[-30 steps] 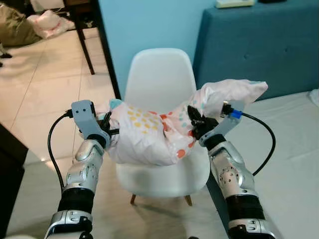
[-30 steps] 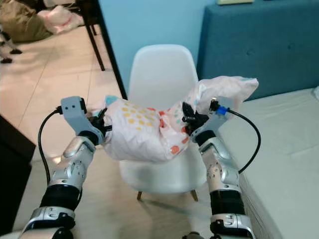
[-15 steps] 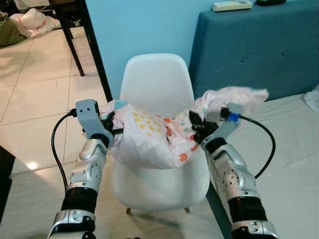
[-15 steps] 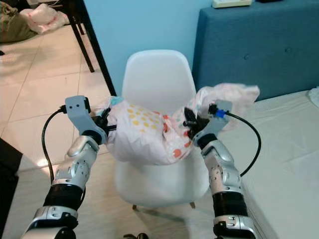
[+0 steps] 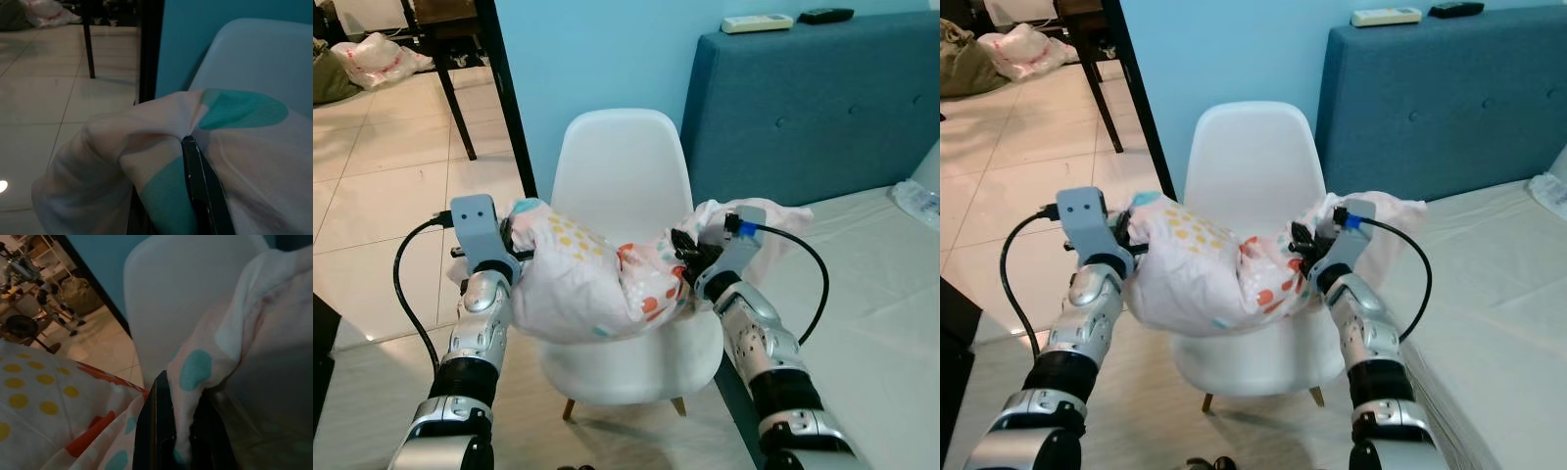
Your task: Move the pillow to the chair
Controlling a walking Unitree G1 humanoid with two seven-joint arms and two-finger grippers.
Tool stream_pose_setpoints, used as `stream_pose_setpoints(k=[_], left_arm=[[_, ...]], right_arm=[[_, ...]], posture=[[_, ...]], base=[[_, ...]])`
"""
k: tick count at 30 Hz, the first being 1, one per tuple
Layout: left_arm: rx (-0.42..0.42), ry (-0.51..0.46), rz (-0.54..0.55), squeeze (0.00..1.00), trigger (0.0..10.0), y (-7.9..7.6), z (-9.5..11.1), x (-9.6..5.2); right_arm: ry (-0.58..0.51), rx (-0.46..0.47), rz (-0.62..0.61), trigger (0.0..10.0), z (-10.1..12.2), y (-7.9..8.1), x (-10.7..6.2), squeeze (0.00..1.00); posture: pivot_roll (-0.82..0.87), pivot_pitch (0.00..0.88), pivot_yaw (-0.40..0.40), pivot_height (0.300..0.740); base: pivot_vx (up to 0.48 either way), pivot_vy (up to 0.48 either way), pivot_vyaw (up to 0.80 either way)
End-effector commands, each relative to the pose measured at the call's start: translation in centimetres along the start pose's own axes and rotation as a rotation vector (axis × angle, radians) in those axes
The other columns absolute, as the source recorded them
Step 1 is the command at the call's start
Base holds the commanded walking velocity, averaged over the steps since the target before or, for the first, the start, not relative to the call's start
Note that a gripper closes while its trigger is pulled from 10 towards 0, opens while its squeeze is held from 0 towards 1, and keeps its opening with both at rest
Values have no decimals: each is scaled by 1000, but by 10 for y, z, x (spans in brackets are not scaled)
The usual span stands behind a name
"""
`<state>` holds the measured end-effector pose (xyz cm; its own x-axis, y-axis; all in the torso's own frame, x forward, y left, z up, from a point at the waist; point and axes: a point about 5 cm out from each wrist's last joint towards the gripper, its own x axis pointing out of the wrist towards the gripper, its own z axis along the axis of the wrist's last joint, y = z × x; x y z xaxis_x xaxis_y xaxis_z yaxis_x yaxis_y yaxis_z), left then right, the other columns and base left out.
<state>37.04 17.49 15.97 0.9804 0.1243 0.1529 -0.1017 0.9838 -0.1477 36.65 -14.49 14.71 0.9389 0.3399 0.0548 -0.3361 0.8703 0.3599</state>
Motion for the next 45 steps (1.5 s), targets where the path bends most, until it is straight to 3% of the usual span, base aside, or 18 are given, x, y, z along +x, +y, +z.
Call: stream_pose_setpoints(k=[1, 10, 20, 35, 40, 45], left_arm=[[28, -44, -22, 0, 10000, -5, 7, 4], [6, -60, -35, 0, 10000, -16, 5, 5], [11, -67, -37, 0, 10000, -16, 4, 7], [-10, -88, -82, 0, 10000, -26, 8, 9], [-24, -97, -118, 0, 10000, -35, 11, 10], [-30, -93, -151, 0, 10000, -43, 12, 11]], right_arm=[[-65, -29, 36, 10000, 14, 4, 6, 0], [-82, -55, 62, 10000, 17, 6, 7, 0], [-101, -73, 73, 10000, 17, 9, 10, 0], [-88, -69, 66, 10000, 13, 10, 8, 0], [-101, -66, 62, 10000, 16, 10, 8, 0], [-117, -74, 61, 10000, 19, 10, 10, 0]], posture=[[-65, 166, 42, 710], [-71, 173, 39, 655], [-71, 183, 34, 616], [-74, 200, 43, 616], [-70, 218, 46, 586], [-68, 226, 48, 586]], base=[[0, 0, 0], [0, 0, 0], [0, 0, 0], [0, 0, 0], [0, 0, 0], [0, 0, 0]])
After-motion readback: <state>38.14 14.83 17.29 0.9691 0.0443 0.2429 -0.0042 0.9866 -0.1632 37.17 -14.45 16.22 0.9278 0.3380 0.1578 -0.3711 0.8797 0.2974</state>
